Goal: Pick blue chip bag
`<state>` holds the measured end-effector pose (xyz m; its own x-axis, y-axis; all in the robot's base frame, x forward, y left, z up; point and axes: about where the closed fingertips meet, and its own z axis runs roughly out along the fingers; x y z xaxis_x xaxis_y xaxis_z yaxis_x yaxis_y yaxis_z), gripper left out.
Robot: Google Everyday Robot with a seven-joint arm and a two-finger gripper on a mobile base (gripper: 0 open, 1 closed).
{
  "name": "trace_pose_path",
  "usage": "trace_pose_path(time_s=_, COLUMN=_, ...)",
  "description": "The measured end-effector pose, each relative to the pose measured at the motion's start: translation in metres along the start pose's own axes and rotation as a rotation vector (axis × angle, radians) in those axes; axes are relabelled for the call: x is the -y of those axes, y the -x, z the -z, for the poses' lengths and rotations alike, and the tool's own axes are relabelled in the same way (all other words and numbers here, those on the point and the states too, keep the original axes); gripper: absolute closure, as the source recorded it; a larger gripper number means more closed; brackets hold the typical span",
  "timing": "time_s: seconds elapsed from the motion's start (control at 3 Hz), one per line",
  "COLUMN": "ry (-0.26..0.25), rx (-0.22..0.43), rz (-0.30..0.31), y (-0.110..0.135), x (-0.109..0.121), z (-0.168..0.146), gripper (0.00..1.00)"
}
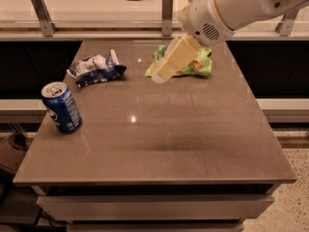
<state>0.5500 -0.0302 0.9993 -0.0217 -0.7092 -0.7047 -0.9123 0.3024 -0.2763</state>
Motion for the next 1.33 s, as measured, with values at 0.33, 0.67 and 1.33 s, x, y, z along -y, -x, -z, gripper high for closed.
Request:
trace_pose_path(time_s=0.33, ry=0.009, rx=-0.01, rz=0.012, y=0.005, x=0.001, z=-0.027, gripper=0.0)
trace_pose_path(time_s=0.67, ry=0.038, rx=0.011, rz=0.011, y=0.009, x=-0.002, z=-0.063, gripper=0.0)
trace_pose_path(time_s=1.33, ry=0.066, rx=0.106, rz=0.052, y=0.035, x=-0.012, z=-0.137, gripper=0.0)
